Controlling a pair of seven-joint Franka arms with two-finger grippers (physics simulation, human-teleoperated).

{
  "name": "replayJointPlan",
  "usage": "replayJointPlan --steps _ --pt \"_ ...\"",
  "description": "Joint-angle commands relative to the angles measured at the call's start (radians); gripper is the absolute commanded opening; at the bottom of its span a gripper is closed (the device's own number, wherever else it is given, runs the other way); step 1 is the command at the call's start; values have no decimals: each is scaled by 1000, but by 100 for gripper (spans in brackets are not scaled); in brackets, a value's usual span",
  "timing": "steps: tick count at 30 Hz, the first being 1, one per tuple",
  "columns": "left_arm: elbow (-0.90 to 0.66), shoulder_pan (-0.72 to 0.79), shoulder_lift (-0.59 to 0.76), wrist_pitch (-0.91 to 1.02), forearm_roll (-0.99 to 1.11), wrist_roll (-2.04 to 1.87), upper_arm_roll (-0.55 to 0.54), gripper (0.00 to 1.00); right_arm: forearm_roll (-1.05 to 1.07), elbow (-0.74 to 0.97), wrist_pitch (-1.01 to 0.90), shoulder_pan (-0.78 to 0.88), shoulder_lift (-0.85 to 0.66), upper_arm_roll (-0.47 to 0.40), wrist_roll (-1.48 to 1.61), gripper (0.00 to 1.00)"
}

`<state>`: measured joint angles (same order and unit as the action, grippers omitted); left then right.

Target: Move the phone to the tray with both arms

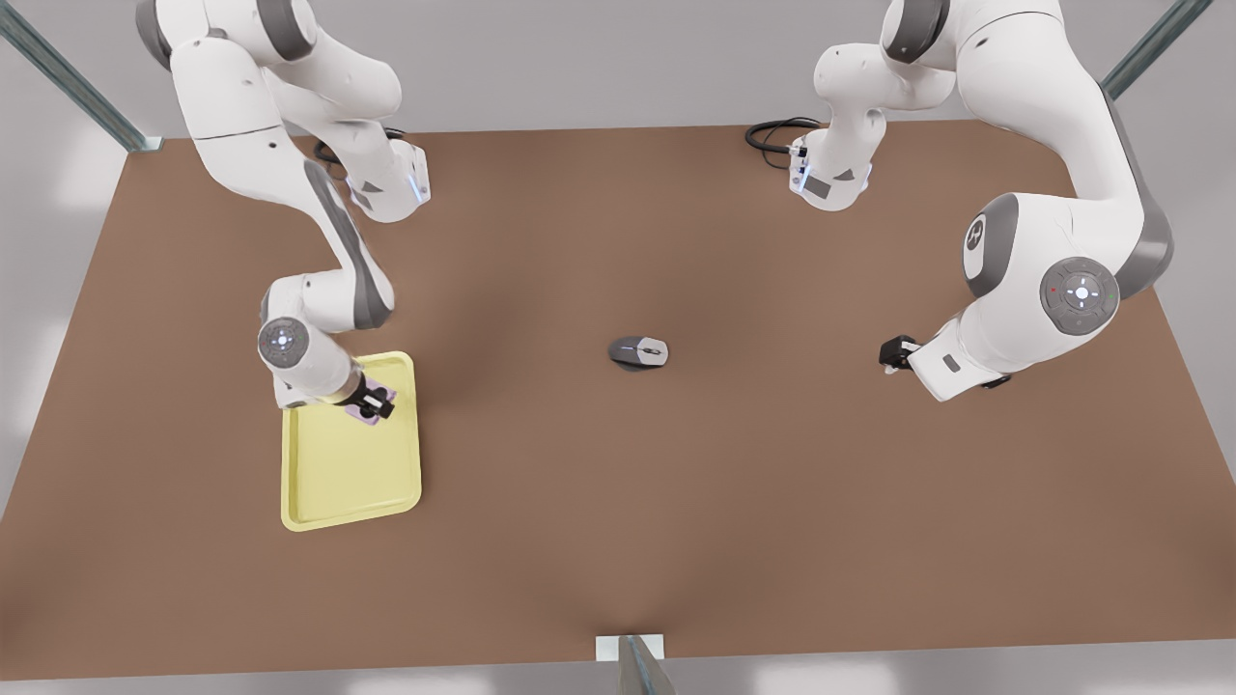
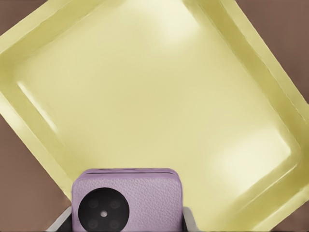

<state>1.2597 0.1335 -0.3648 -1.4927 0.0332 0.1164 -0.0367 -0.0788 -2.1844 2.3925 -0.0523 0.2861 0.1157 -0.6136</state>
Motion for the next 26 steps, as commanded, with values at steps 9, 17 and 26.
replayJointPlan --steps 9,17,26 --pt "-5 0 3 2 1 3 0 100 1 -37 -67 -98 38 -2 827 100" --pt "-5 0 3 2 1 3 0 100 4 474 -622 -3 -65 2 719 100" --pt "-6 0 9 2 2 -1 6 100 7 701 -859 -15 -128 -19 669 100"
